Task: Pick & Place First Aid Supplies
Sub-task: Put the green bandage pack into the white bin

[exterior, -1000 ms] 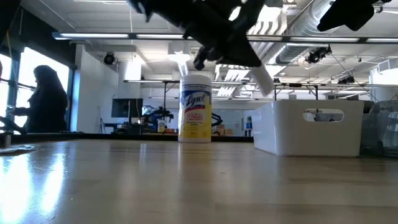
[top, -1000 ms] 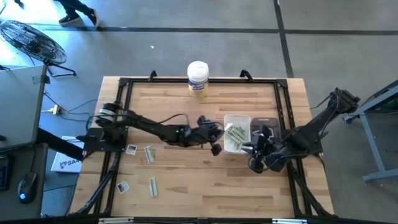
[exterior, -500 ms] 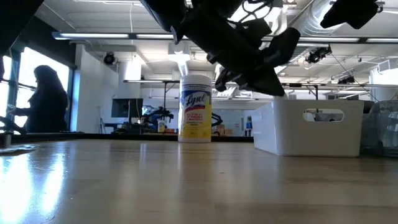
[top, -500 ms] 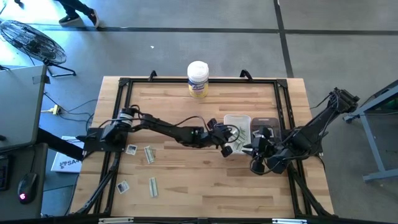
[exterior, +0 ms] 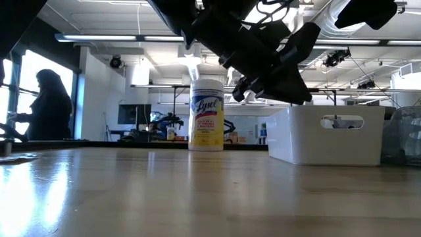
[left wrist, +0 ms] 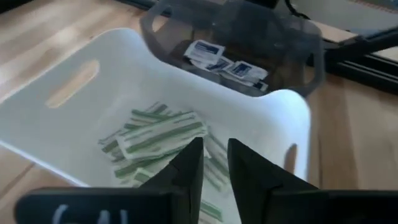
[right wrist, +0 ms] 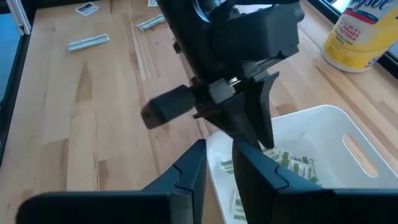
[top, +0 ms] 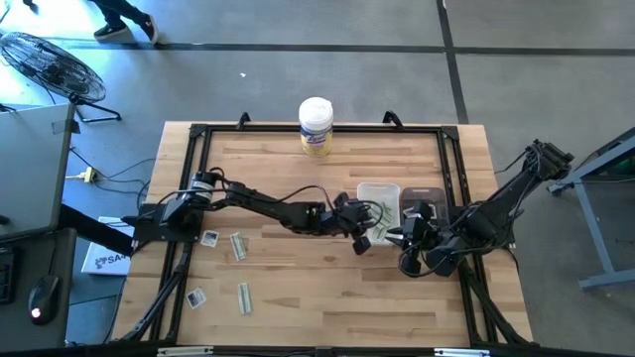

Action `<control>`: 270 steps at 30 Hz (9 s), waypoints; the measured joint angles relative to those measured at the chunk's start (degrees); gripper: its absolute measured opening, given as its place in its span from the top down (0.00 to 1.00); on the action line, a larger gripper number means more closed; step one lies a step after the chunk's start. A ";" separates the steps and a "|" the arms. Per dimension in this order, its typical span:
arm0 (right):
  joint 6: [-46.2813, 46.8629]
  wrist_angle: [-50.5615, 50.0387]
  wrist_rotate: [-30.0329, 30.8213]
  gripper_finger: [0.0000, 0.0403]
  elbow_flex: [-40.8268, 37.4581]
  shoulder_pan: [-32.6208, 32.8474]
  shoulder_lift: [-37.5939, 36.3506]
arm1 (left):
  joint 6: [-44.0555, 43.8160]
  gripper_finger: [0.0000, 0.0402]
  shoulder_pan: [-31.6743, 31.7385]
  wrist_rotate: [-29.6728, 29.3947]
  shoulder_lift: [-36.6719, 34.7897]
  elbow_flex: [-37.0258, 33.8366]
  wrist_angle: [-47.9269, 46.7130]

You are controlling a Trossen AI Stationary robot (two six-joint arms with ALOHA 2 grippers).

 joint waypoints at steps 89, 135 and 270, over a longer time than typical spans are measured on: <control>-1.53 2.67 2.38 0.82 -0.04 -1.18 0.07 | -58.91 0.94 -44.04 -13.42 -38.91 -59.00 -32.26; 2.81 -1.47 0.77 0.82 -0.04 1.72 -2.06 | 9.50 1.00 0.40 11.72 -15.64 -19.85 18.89; -1.84 1.32 -2.74 0.82 -0.07 -1.99 -1.97 | -6.41 0.99 -30.49 -10.75 -16.57 -24.17 -12.10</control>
